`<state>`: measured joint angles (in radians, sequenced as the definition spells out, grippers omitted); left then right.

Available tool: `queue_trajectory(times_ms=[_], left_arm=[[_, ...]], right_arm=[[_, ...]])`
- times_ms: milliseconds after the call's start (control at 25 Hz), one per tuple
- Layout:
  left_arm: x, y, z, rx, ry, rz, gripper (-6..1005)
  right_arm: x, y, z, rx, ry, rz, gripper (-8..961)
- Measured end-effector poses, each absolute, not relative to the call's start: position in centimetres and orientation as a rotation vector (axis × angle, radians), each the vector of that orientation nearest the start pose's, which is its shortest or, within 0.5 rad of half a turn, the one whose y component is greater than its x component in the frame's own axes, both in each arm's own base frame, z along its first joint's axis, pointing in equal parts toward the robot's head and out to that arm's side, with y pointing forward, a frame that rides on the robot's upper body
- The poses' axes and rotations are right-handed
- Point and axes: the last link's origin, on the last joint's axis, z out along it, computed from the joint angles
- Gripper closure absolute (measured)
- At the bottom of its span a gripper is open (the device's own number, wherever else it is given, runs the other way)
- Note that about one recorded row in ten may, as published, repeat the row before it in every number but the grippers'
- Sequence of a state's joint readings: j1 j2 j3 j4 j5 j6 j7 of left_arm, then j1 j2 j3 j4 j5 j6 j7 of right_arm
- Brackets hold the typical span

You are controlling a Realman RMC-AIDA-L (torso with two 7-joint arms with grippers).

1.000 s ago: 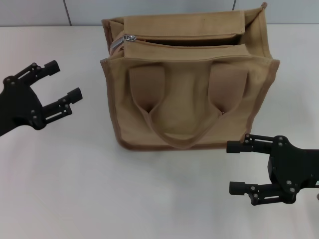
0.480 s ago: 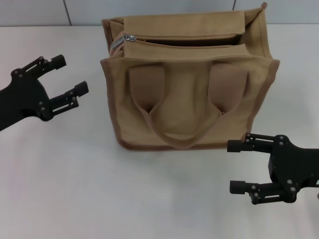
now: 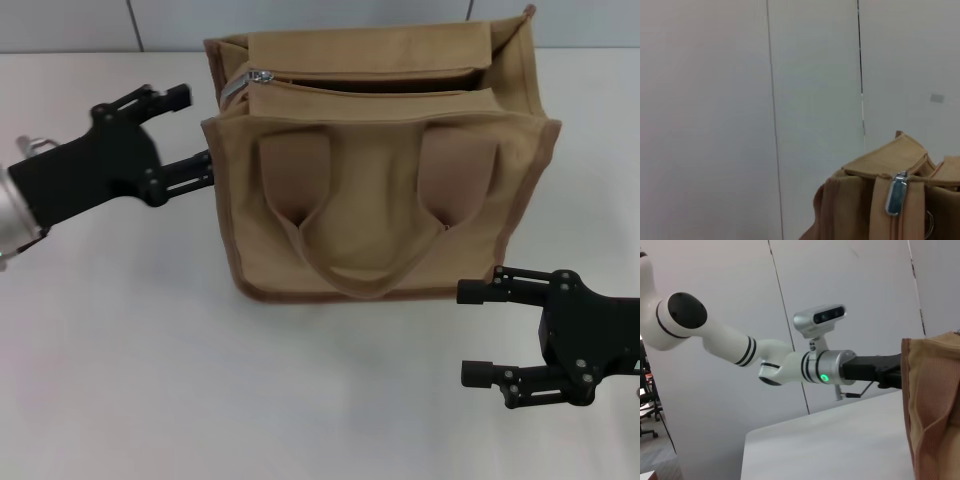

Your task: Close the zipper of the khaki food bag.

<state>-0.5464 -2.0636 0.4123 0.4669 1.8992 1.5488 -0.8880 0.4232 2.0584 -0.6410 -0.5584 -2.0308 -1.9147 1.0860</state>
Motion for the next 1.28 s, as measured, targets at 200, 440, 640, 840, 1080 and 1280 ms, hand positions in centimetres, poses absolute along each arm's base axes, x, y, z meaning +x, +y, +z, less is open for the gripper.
queue_trajectory(times_ms=[200,440,640,840,1080,1280], left_arm=[[-26.3,35.0,0.8,-2.422,-0.239,-0.852,199],[-26.2,35.1,0.7,-2.428,-0.236,-0.851,201],[-25.9,35.0,0.3,-2.468,-0.214,-0.837,246],[-25.9,35.0,0.3,-2.459,-0.220,-0.845,460],[-25.7,35.2,0.5,-2.441,-0.219,-0.860,689],[-25.5,35.3,0.7,-2.427,-0.218,-0.882,828]], right_arm=[[27.4,25.3,0.1,-2.905,0.357,0.993,134],[27.4,25.3,0.2,-2.903,0.353,0.993,134],[27.5,25.2,0.2,-2.903,0.353,0.995,134],[27.5,25.2,0.2,-2.904,0.353,0.995,134],[27.5,25.2,0.2,-2.904,0.356,0.996,134],[27.5,25.2,0.2,-2.904,0.358,0.996,134]])
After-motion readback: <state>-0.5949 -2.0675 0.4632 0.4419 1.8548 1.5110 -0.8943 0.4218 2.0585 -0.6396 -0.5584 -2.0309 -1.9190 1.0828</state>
